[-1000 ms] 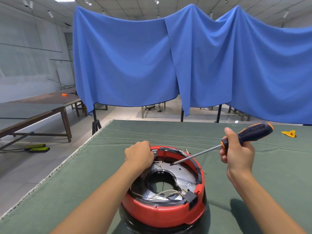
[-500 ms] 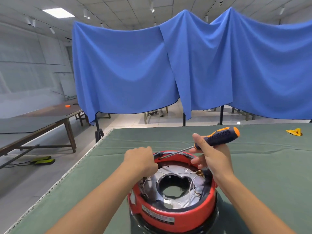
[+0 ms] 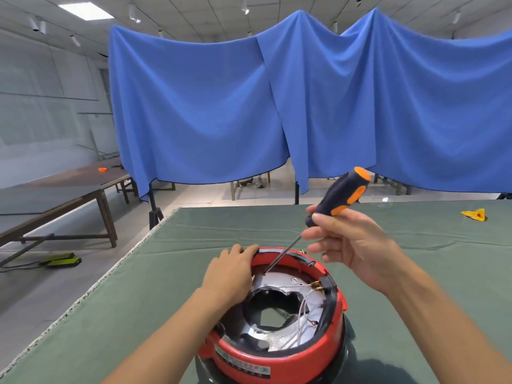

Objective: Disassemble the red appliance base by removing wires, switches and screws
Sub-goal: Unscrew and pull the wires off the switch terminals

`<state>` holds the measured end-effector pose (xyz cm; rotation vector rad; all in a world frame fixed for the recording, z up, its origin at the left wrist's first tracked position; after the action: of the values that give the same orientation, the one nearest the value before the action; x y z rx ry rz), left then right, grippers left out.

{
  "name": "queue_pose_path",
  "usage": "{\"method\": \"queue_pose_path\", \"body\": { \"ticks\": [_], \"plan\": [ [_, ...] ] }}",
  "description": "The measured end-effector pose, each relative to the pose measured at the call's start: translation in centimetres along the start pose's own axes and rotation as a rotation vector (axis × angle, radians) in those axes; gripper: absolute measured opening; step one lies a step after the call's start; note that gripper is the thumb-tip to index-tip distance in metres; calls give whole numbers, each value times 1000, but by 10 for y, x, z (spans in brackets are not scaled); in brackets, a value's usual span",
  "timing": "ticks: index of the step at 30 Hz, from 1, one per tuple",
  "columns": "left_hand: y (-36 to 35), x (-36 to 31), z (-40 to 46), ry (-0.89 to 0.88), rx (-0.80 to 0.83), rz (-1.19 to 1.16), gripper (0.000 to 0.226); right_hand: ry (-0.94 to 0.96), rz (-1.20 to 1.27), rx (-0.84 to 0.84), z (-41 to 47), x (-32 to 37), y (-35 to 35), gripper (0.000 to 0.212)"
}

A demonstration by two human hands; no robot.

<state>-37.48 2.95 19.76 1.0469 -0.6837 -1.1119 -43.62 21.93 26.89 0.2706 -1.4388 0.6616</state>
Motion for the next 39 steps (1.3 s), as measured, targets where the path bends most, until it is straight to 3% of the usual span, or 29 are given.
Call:
{"method": "queue_pose_path", "body": {
  "ticks": [4,8,12,15,17,21,23,27,31,37,39],
  "plan": [
    [13,11,-14,78,-37,41,47,3,255,101,-1,4,-3,34],
    [27,19,-22,155,-31,219,29,-208,460,173,-6,-1,-9,46],
    [33,17,-31,216,31,315,26,-214,96,166,-13,-14,-18,25],
    [37,14,-34,239,71,365,24,-175,-106,87,-12,-29,-25,42],
    [37,10,-32,239,54,377,26,-127,-251,10,-12,-34,-26,39],
    [23,-15,-23,-64,-168,227,46,-55,-437,-73,-9,-35,-23,42],
    [10,-18,-20,-128,-116,162,55,-12,-484,-106,-8,-31,-22,35],
    [0,-9,-12,-171,-5,265,61,119,-737,-136,-8,-28,-16,26],
    [-1,-5,-19,-103,87,302,73,250,-1060,-195,-10,-34,-13,20],
    [4,17,-34,4,33,349,71,272,-983,-321,-15,-45,-9,28],
    [4,30,-39,40,25,323,69,272,-967,-304,-16,-46,-8,20]
  ]
}}
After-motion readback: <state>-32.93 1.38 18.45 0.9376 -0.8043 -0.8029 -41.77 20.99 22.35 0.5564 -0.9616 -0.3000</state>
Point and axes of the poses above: each hand's wrist, its own z-axis towards the middle knuckle, its own y-axis out of the back of the hand, x = y × z, the point moved 5 cm from there along z, towards the middle knuckle, and after that the axes turned 11 degrees about -x, right-handed, at the moved point
